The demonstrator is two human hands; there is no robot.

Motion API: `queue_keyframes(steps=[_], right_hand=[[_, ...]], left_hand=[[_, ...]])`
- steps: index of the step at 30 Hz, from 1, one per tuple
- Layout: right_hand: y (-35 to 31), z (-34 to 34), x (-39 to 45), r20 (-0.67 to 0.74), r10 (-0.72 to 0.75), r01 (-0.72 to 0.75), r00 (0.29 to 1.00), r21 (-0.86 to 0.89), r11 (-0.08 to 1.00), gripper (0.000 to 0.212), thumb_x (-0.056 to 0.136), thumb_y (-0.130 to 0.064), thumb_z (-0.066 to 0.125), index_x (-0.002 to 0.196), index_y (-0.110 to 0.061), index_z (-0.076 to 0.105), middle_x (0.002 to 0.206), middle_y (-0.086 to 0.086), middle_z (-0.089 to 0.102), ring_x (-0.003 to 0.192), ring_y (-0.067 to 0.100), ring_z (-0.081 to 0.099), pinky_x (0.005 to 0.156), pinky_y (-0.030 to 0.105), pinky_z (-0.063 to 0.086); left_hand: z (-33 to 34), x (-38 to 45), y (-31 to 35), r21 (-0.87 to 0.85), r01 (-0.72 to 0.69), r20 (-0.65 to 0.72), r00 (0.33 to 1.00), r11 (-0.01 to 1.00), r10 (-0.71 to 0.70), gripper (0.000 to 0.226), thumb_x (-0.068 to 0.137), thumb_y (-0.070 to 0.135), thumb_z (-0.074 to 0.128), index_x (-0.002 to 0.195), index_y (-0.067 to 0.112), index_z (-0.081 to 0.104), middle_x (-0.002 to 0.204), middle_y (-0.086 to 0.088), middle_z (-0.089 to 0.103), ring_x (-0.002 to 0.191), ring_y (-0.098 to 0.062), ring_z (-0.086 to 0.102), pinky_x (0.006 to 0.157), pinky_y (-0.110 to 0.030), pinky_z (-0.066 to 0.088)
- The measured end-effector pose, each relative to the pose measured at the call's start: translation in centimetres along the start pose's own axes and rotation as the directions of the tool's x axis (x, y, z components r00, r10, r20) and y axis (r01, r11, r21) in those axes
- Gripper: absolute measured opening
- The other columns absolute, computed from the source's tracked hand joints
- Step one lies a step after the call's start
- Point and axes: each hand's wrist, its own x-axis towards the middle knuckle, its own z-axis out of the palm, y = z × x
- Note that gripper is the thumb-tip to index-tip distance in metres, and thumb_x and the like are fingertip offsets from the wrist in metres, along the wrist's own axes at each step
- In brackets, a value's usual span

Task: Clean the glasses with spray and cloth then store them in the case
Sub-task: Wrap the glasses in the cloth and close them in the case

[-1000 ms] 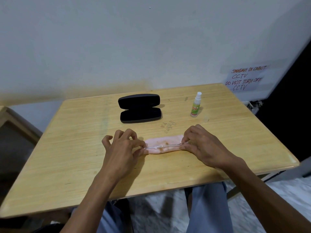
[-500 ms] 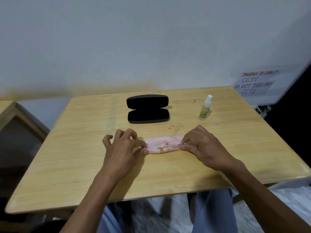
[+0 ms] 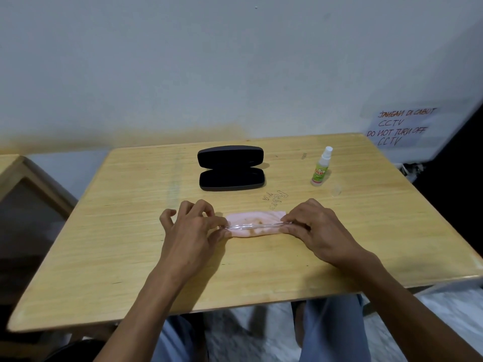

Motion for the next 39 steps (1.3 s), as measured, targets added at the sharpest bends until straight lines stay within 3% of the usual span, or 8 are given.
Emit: queue_keyframes(steps=[5, 9, 16, 20, 30, 39], right_hand=[[0.1, -0.1, 0.5, 0.031, -0.056, 0.057, 0.998, -0.020, 0.998, 0.027, 0.093, -0.042, 0.056, 0.095, -0.018, 0.069, 0.087, -0.013, 0.057, 0.088, 0.005, 0.043, 0.075, 0.017, 0.039], [-0.1, -0.6, 2.4, -0.030, -0.090, 0.087, 0.996, -0.088, 0.992, 0.016, 0.094, -0.034, 0.064, 0.095, -0.018, 0.068, 0.091, -0.011, 0.058, 0.093, 0.010, 0.044, 0.073, 0.035, 0.048], [0.2, -0.4, 8.1, -0.181, -0.166, 0.130, 0.969, -0.197, 0.972, 0.018, 0.090, -0.034, 0.069, 0.095, -0.017, 0.072, 0.100, -0.003, 0.057, 0.100, 0.018, 0.043, 0.075, 0.041, 0.047], [1.0, 0.7, 10.7, -0.202, -0.140, 0.098, 0.969, -0.206, 0.974, 0.011, 0.087, -0.025, 0.075, 0.095, -0.018, 0.073, 0.100, -0.002, 0.055, 0.102, 0.020, 0.043, 0.077, 0.045, 0.047], [1.7, 2.7, 12.4, -0.150, -0.107, 0.074, 0.983, -0.212, 0.974, 0.018, 0.086, -0.032, 0.075, 0.096, -0.017, 0.075, 0.097, -0.002, 0.054, 0.097, 0.022, 0.046, 0.071, 0.040, 0.046], [1.3, 1.8, 12.9, -0.053, -0.015, 0.007, 0.998, -0.157, 0.988, 0.026, 0.086, -0.042, 0.071, 0.100, -0.022, 0.078, 0.094, -0.012, 0.046, 0.097, 0.010, 0.036, 0.075, 0.031, 0.038]], left_hand=[[-0.1, 0.4, -0.2, 0.020, -0.020, -0.011, 1.000, 1.000, 0.021, 0.021, 0.086, 0.053, 0.059, 0.100, 0.044, 0.072, 0.105, 0.021, 0.048, 0.113, -0.010, 0.040, 0.099, -0.045, 0.017], [-0.6, 1.9, -0.9, 0.016, -0.028, -0.074, 0.997, 0.999, 0.029, 0.015, 0.085, 0.048, 0.065, 0.097, 0.044, 0.073, 0.104, 0.020, 0.050, 0.111, -0.011, 0.042, 0.098, -0.044, 0.017], [-2.0, 6.5, -2.8, 0.051, -0.023, -0.192, 0.981, 0.998, 0.033, 0.013, 0.082, 0.049, 0.067, 0.092, 0.044, 0.074, 0.105, 0.015, 0.051, 0.110, -0.015, 0.041, 0.096, -0.043, 0.017], [-1.7, 9.1, -4.1, 0.055, 0.009, -0.181, 0.984, 0.998, 0.001, 0.014, 0.085, 0.047, 0.066, 0.094, 0.043, 0.075, 0.106, 0.013, 0.049, 0.111, -0.017, 0.040, 0.097, -0.043, 0.017], [0.2, 11.3, -6.2, 0.048, 0.032, -0.102, 0.994, 0.998, -0.027, 0.017, 0.082, 0.051, 0.067, 0.096, 0.045, 0.075, 0.105, 0.014, 0.048, 0.111, -0.016, 0.038, 0.095, -0.040, 0.016], [-0.1, 11.9, -6.7, -0.020, 0.045, -0.041, 0.998, 0.999, -0.045, 0.019, 0.076, 0.057, 0.069, 0.090, 0.046, 0.076, 0.100, 0.015, 0.050, 0.109, -0.013, 0.036, 0.088, -0.034, 0.013]])
